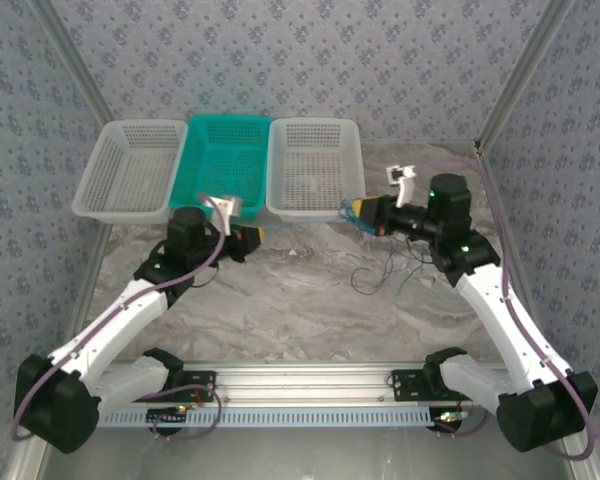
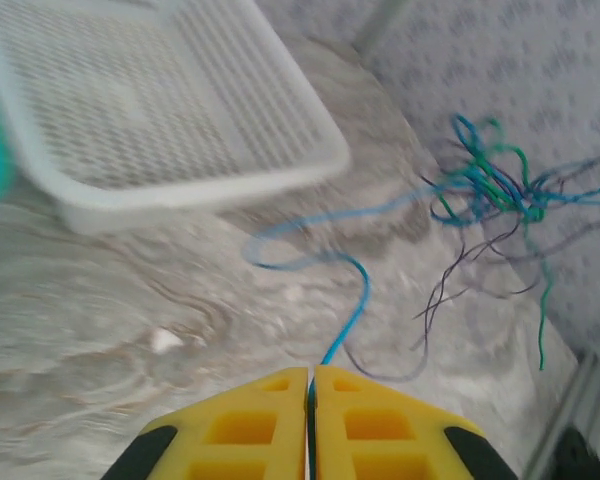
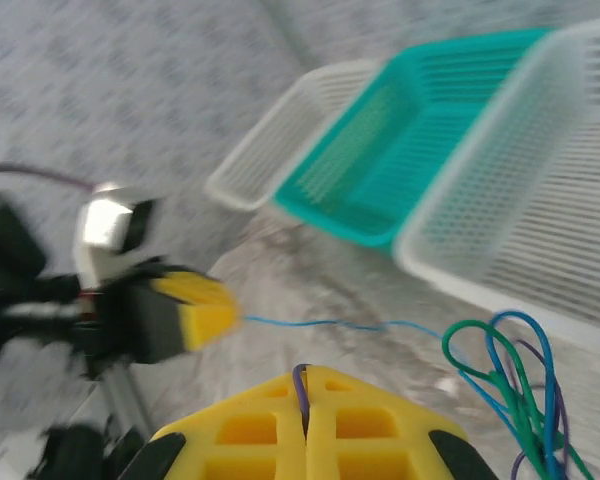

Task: Untangle the cables

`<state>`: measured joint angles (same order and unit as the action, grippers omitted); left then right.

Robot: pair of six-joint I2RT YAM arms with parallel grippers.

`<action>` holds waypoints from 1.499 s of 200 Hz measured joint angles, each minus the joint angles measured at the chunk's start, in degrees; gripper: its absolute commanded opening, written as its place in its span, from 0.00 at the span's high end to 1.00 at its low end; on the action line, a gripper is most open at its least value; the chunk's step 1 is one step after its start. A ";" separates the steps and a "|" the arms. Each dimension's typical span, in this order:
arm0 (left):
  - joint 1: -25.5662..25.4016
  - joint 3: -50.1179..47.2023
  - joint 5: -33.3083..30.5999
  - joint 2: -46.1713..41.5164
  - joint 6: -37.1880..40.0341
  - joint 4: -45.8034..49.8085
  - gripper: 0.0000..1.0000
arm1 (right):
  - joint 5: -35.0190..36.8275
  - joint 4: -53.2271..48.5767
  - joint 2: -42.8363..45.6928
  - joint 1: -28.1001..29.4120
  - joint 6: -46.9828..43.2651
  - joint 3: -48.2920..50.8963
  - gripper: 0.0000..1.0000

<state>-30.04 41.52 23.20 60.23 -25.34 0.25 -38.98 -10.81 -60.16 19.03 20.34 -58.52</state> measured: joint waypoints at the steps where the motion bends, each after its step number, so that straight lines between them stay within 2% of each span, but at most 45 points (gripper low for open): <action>1: -0.22 0.00 0.02 0.13 0.04 -0.02 0.85 | -0.09 -0.04 -0.07 0.15 -0.13 -0.11 1.00; 17: -3.58 -0.11 0.20 2.84 0.39 -0.92 0.74 | -1.46 -0.11 -0.98 2.32 -2.01 -1.51 1.00; 37: -4.20 -0.96 -0.26 4.31 0.59 -1.86 0.55 | -2.21 -0.15 -2.08 2.93 -3.13 -1.75 1.00; 73: -3.69 -1.49 -2.21 2.43 2.21 -1.11 0.39 | -2.95 -0.48 -4.61 4.87 -4.26 -1.75 1.00; 89: -2.73 -1.49 -2.27 0.31 2.34 -0.31 0.34 | -3.41 -0.57 -5.57 6.34 -4.85 -1.75 1.00; 126: 0.37 -0.50 -2.84 -2.01 0.42 1.75 0.30 | -3.96 -0.42 -8.96 10.32 -6.58 -1.86 1.00; 180: 0.44 6.08 -4.31 6.01 -8.13 7.02 0.25 | -7.63 0.52 -16.90 15.02 -7.98 -0.24 1.00; 195: 0.35 6.25 -4.17 8.61 -10.16 7.96 0.18 | -8.33 0.44 -18.80 15.32 -8.00 0.37 1.00; 205: 0.31 6.36 -4.81 10.19 -12.20 9.40 0.05 | -8.63 0.28 -19.67 15.43 -8.00 0.55 1.00; 212: 0.31 6.47 -5.70 11.26 -13.75 10.75 0.01 | -8.81 0.33 -20.22 15.52 -8.00 0.55 1.00; 240: 0.48 5.84 -6.64 15.15 -18.14 12.55 0.01 | -9.57 0.35 -21.29 16.15 -8.24 0.55 1.00; 286: -2.73 5.33 -1.46 23.56 -21.94 9.38 0.01 | -9.99 0.37 -22.27 16.55 -8.44 0.52 1.00; 300: -3.45 5.33 0.37 25.70 -23.30 7.61 0.09 | -9.97 0.44 -22.45 16.55 -8.44 0.52 1.00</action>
<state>-33.50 46.85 23.57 85.93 -48.64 7.86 -48.95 -10.37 -82.61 35.57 11.90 -58.00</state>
